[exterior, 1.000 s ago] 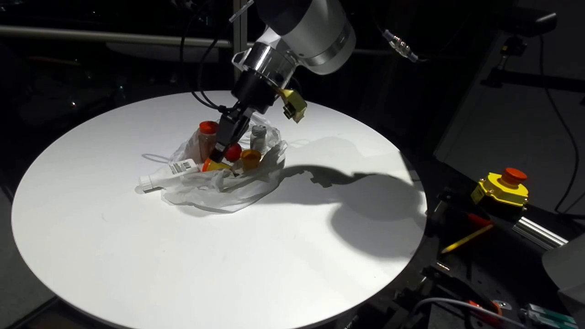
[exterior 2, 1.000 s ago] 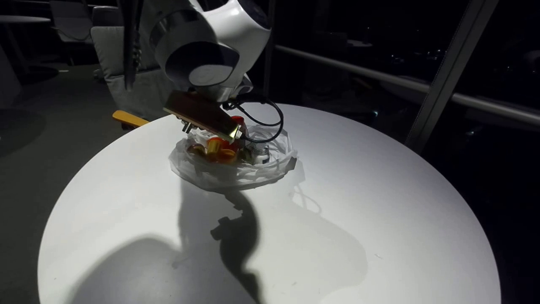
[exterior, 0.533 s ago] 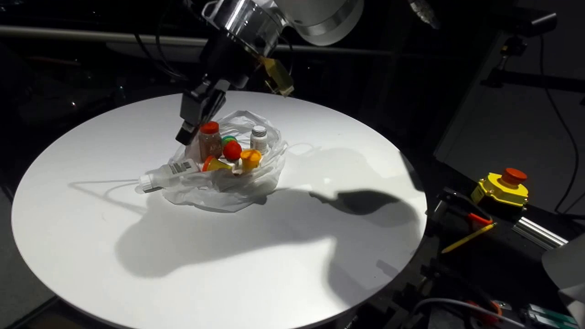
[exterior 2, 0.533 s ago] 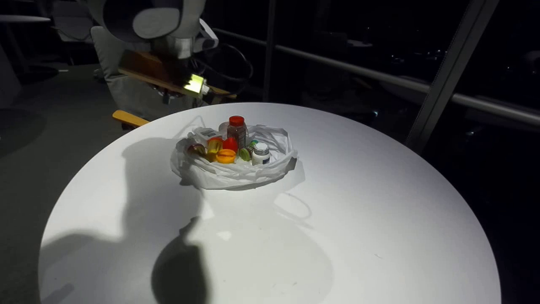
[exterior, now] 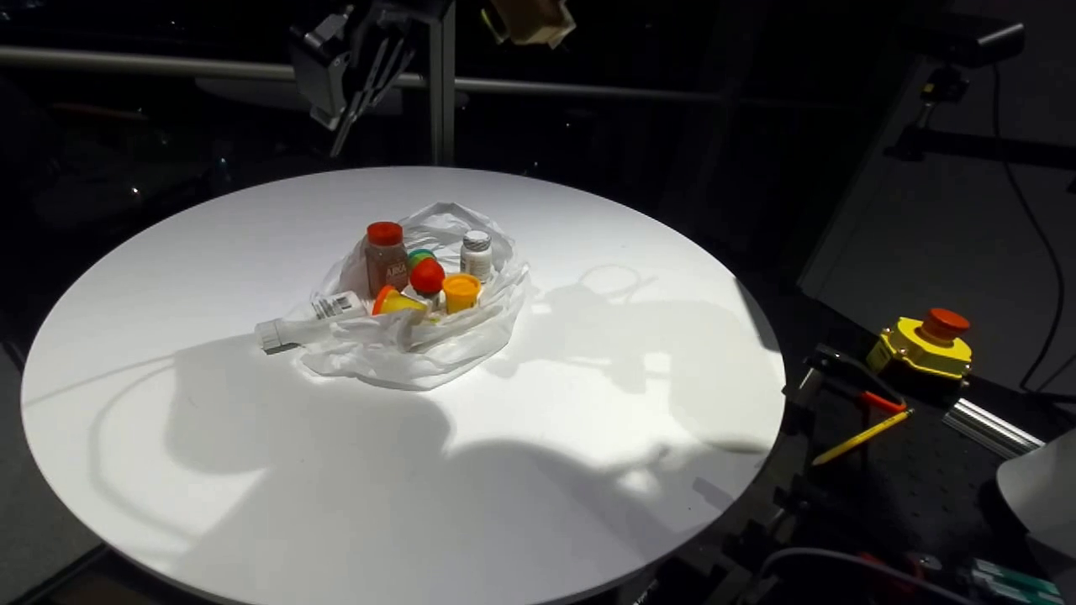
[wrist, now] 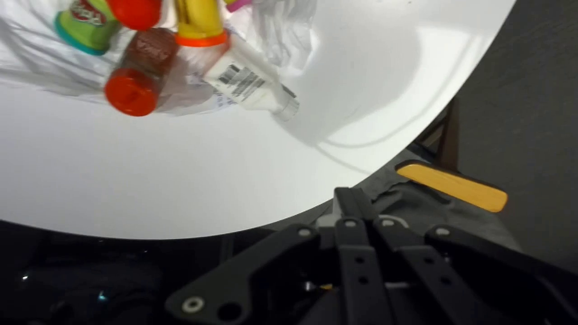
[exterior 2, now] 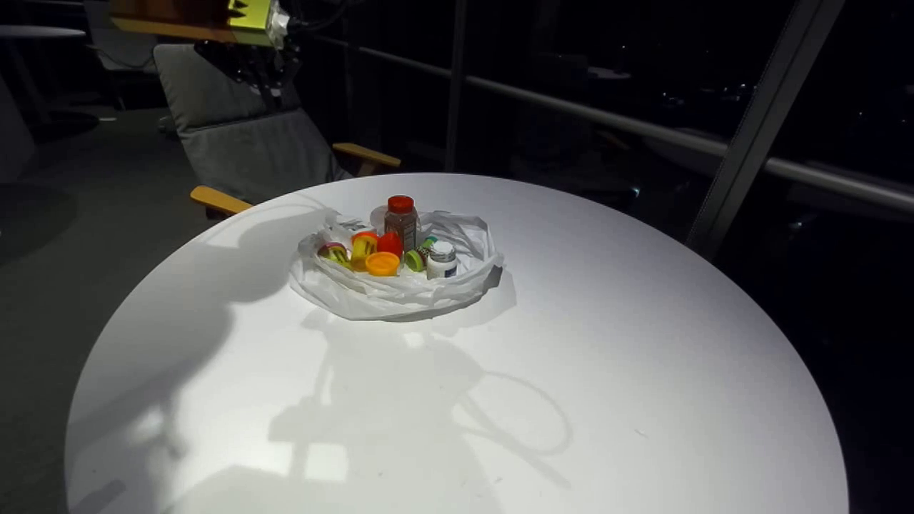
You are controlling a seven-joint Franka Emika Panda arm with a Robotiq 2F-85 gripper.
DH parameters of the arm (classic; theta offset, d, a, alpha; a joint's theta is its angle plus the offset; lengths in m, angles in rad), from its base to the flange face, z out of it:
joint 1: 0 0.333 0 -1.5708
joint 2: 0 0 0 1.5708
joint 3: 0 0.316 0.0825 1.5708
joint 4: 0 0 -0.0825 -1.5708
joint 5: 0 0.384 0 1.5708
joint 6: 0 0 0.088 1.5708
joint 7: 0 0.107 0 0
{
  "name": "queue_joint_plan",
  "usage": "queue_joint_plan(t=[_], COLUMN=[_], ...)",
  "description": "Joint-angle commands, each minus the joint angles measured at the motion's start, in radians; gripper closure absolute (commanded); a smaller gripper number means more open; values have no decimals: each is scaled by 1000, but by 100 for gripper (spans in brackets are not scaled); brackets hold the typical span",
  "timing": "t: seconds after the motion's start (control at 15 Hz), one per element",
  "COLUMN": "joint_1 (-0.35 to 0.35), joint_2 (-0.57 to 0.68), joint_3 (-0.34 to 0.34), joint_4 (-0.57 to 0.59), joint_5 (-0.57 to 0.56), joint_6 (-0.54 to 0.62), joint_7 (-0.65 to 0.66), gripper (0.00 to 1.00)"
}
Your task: Pick up the bottles and small containers from the table and put them in the plastic bag.
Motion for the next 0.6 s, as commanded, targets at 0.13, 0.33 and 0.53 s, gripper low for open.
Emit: queue_joint_plan(t=[0.13,0.33,0.53], joint_1=[269,283,223], joint_2=[-106,-107,-93], joint_3=[-366,-371,-272], joint_4=[35,70,85], joint_5=[-463,-660,-728], joint_6=[-211,-407,-630], joint_7=[421,615,715], gripper=[100,99,74])
